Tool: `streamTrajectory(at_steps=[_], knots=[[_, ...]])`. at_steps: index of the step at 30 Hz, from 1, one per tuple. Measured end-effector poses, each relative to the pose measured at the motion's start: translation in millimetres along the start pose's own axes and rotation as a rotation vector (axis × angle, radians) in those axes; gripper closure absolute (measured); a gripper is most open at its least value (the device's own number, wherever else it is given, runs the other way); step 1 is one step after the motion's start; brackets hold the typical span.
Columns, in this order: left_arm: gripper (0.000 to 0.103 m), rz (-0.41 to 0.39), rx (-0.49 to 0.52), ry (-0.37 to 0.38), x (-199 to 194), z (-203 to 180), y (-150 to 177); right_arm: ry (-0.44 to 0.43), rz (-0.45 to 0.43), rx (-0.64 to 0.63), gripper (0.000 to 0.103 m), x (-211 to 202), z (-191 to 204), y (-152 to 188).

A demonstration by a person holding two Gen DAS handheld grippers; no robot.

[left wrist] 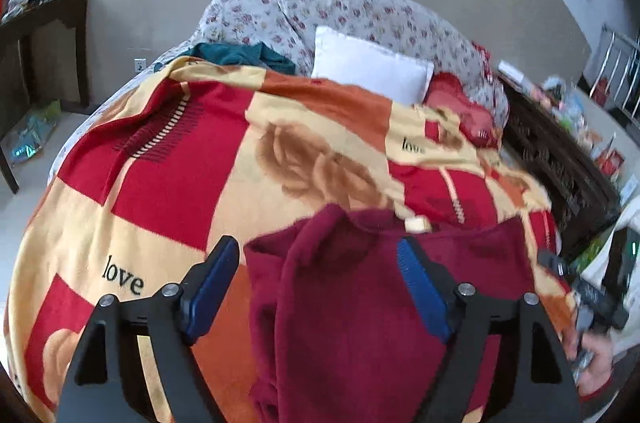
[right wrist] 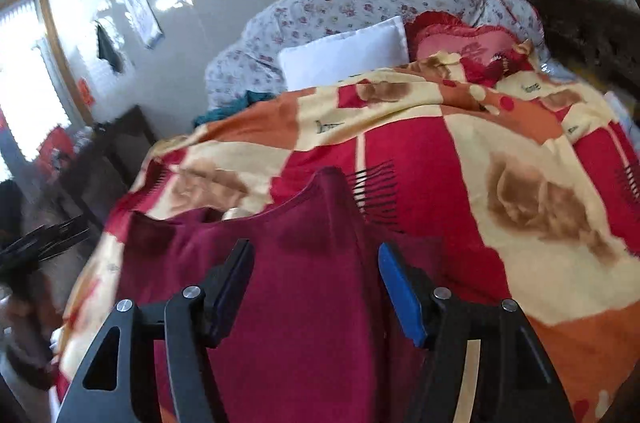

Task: Fold small clothes
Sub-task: 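Lift the hem with both tools and fold it toward the collar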

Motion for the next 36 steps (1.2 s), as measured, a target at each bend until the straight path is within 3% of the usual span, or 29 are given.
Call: streamTrajectory(at_steps=[3,4,5,6,10,14,17,20,21,24,26,27,30,35,36], knots=[[0.022,0.038,0.044,-0.040,16,-3,10,0.078,0.026,-0.035,0.033,30,-7,-7],[0.022,0.051,0.049,-0.048,24,-4,13,0.103,0.038,-0.052,0.038,43,-8,-10],[0.022,0.067,0.049,-0.053,32,-5,17,0.138,0.059,-0.074,0.077,55,-9,-11],[0.022,0.083,0.051,-0.060,40,-6,19,0.163,0.086,-0.082,0.096,64,-11,-12],[0.022,0.076,0.089,-0.133,68,-10,16,0.169,0.010,-0.015,0.096,56,-25,-25],[0.022,0.064,0.114,-0.207,95,-11,8,0.194,0.037,0.086,0.096,68,-45,-26],[0.023,0.065,0.088,-0.195,98,-7,7,0.161,0.072,0.073,0.092,74,-41,-20],[0.023,0.028,0.091,-0.187,76,-5,8,0.177,0.010,0.033,0.058,46,-32,-21],[0.023,0.019,0.092,-0.190,71,-5,8,0.163,-0.019,0.025,0.056,33,-28,-22],[0.023,-0.022,0.091,-0.158,53,-10,5,0.065,-0.035,-0.018,0.056,8,-2,-17],[0.023,-0.033,0.100,-0.160,53,-18,3,0.013,0.038,-0.077,0.057,18,20,-5],[0.023,-0.036,0.109,-0.182,56,-20,2,0.005,0.066,-0.098,0.062,27,27,0],[0.023,-0.009,0.113,-0.250,72,-18,0,0.097,0.081,-0.131,0.071,56,29,3],[0.022,0.052,0.017,-0.266,112,16,0,0.241,0.061,0.023,0.071,90,-16,-12],[0.017,0.061,-0.003,-0.251,118,22,1,0.242,0.095,0.056,0.071,102,-26,-8]])
Point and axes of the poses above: each gripper's, at about its wrist camera, not at the fingertips, and x roughly the way its jaws point, z to its left, y to its underside, the point moved 5 cm from there along x, roughly the way its jaws point, and after that the axes turned 6 degrees about x, right-handed, at the moved point
